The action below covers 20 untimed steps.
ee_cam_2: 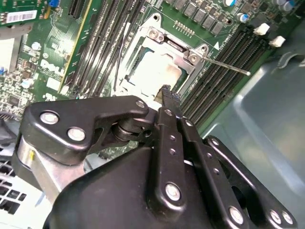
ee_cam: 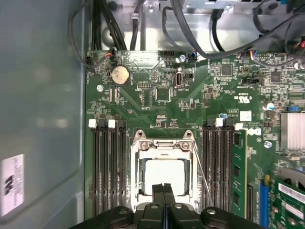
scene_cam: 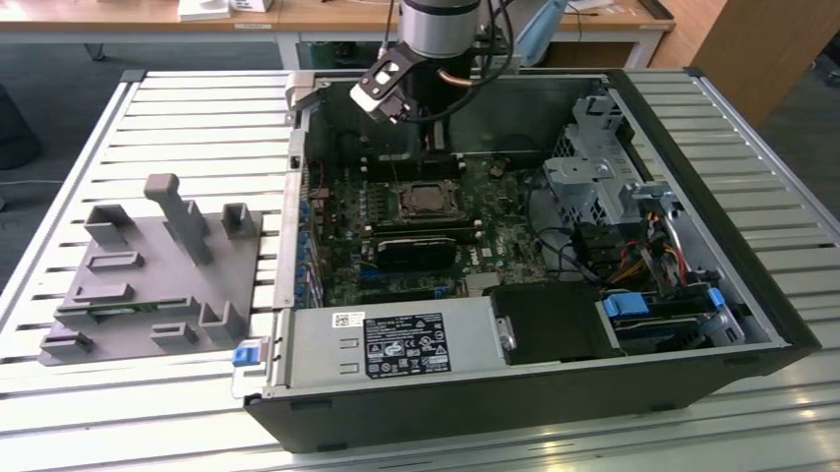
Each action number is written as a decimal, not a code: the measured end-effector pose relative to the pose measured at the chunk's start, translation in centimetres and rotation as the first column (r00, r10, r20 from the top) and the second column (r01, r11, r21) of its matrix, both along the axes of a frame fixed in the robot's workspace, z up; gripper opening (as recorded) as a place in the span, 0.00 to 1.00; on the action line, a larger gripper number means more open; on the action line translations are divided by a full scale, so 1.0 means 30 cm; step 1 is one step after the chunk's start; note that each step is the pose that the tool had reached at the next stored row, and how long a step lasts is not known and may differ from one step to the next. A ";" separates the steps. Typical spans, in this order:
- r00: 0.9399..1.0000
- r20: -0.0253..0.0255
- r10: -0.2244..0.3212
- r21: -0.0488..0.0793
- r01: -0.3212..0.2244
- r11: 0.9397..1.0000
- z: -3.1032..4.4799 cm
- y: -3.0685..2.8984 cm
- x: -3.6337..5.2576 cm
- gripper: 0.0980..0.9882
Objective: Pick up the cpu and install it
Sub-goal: 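Install the first cpu locking lever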
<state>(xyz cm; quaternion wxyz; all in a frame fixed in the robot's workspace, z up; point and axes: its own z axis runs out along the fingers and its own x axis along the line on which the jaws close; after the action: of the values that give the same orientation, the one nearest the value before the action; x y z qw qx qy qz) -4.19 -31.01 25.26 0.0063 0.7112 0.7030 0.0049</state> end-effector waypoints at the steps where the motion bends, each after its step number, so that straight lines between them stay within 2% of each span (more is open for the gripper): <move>1: 1.000 0.000 0.000 0.000 0.000 1.000 0.010 0.000 0.000 0.01; 13: 1.000 0.000 0.000 0.000 0.000 1.000 0.096 0.000 -0.001 0.01; 18: 1.000 0.001 0.000 0.000 0.000 1.000 0.142 0.000 -0.005 0.01; 20: 1.000 0.001 0.010 0.000 -0.010 1.000 0.142 0.000 -0.008 0.01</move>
<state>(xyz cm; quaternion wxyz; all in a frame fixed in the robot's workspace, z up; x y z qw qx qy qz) -4.43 -31.01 29.50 0.0067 0.7076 0.7066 0.0054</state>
